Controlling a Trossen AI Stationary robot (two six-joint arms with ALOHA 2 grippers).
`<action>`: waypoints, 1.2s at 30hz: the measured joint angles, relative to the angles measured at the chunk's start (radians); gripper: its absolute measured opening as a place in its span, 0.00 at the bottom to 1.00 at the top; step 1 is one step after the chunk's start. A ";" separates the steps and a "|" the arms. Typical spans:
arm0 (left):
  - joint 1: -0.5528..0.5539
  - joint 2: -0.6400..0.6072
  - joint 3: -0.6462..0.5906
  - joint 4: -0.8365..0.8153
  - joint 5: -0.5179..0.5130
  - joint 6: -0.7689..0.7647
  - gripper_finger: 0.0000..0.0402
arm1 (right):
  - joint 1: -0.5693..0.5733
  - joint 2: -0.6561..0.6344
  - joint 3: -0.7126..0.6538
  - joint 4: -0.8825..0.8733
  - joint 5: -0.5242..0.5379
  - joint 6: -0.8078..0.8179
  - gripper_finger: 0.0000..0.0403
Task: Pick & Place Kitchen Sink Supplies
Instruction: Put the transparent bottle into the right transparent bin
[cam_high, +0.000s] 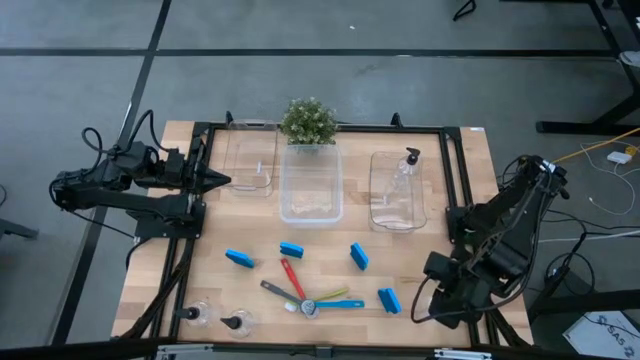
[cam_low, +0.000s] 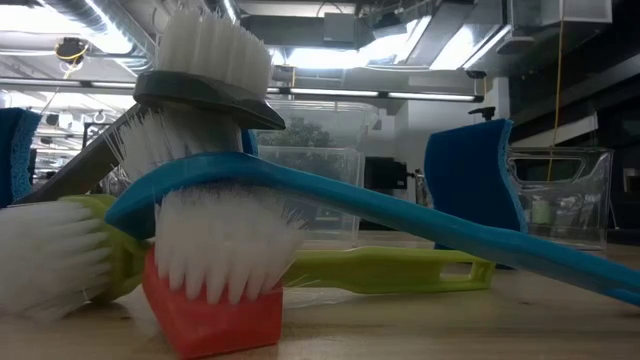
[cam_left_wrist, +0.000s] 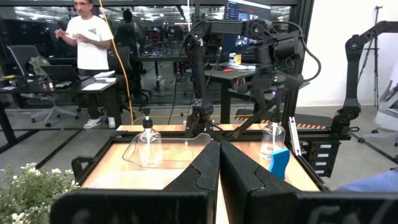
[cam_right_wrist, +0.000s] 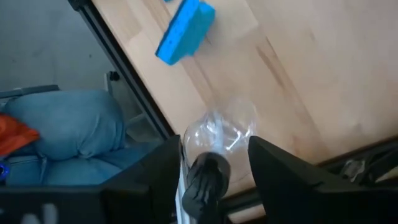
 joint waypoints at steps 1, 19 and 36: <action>0.000 0.000 0.000 0.000 0.000 0.000 0.01 | 0.005 0.000 0.000 0.000 -0.008 0.012 0.47; 0.000 0.000 0.000 0.000 0.000 0.000 0.02 | 0.088 0.042 0.001 -0.026 -0.012 0.095 0.47; 0.000 0.000 0.000 0.000 0.000 0.000 0.02 | 0.109 0.072 0.002 -0.020 -0.090 0.094 0.31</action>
